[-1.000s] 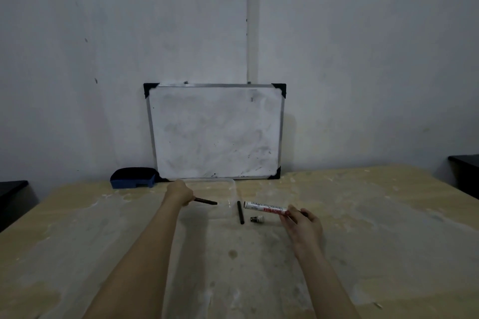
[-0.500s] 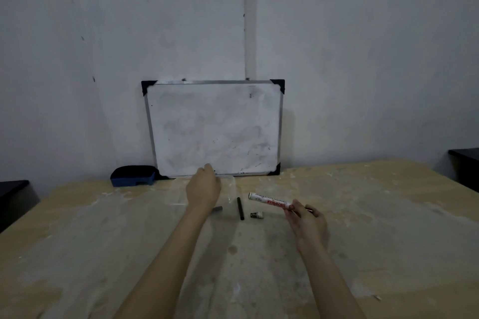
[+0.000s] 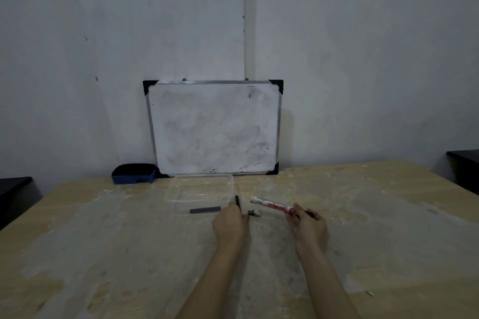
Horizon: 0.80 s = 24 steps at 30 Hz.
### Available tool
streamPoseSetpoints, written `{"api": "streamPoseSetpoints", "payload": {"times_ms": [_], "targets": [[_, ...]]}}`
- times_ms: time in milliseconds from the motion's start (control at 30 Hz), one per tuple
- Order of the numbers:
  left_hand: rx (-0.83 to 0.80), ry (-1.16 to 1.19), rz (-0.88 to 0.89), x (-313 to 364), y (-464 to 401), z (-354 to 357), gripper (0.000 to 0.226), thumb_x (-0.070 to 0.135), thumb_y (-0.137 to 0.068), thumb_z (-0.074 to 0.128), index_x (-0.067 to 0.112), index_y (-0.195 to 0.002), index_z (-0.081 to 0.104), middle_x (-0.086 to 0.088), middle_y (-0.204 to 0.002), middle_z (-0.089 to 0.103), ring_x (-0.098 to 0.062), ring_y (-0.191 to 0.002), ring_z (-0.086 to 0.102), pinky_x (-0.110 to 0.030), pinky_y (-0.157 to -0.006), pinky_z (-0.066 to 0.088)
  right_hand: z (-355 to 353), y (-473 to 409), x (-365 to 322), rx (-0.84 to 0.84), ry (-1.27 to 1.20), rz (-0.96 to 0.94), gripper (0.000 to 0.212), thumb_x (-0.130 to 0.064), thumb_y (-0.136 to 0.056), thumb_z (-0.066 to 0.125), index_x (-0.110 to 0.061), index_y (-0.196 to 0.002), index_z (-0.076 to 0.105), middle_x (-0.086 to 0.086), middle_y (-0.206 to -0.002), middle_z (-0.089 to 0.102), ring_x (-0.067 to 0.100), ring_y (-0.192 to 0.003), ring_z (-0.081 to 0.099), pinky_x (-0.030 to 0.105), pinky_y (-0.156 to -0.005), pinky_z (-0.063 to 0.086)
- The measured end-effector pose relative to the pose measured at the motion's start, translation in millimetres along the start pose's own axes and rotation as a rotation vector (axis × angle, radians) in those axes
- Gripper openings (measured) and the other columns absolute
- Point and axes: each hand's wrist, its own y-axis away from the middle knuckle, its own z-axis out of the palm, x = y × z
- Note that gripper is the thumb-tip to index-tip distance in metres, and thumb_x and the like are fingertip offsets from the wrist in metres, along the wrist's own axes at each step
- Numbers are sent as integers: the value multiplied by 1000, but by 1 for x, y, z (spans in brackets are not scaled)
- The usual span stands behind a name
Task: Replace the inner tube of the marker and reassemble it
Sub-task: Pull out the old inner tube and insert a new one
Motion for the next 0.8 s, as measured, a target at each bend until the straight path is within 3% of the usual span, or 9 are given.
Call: {"api": "streamPoseSetpoints", "payload": {"times_ms": [300, 467, 633, 733, 800], "targets": [[24, -82, -5, -1, -8, -5, 26, 11, -93, 39, 7, -109, 58, -10, -115, 64, -26, -106, 61, -34, -86, 48, -1, -7, 4, 0, 29, -5, 30, 8, -84, 58, -4, -105, 39, 22, -106, 47, 20, -69, 56, 14, -45, 53], [89, -77, 45, -8, 7, -17, 20, 19, -93, 43, 11, -106, 56, -7, -109, 66, -24, -98, 63, -33, -75, 49, 0, -13, 0, 25, 40, -39, 38, 5, -85, 59, 3, -119, 43, 21, -110, 49, 31, -92, 56, 18, -48, 55], [253, 223, 79, -36, 34, -41, 19, 25, -89, 55, 14, -102, 63, -5, -102, 63, -20, -80, 62, -24, -57, 39, -3, -16, -3, 49, -39, -83, 46, 4, -83, 62, 11, -124, 41, 25, -101, 53, 22, -67, 56, 17, -39, 52], [311, 490, 12, -56, 51, -33, 12, 18, -87, 60, 12, -95, 67, -5, -94, 67, -20, -73, 66, -27, -64, 48, 1, -9, 1, -6, -26, -75, 36, 5, -84, 60, -5, -110, 38, 20, -94, 52, 19, -67, 55, 15, -43, 54], [318, 561, -34, -65, 57, -25, 9, 15, -87, 60, 13, -91, 67, -5, -90, 65, -18, -71, 62, -24, -65, 45, 2, -1, 8, -36, 13, -69, 36, 4, -84, 60, -9, -107, 36, 16, -93, 51, 17, -68, 56, 15, -46, 54]]}}
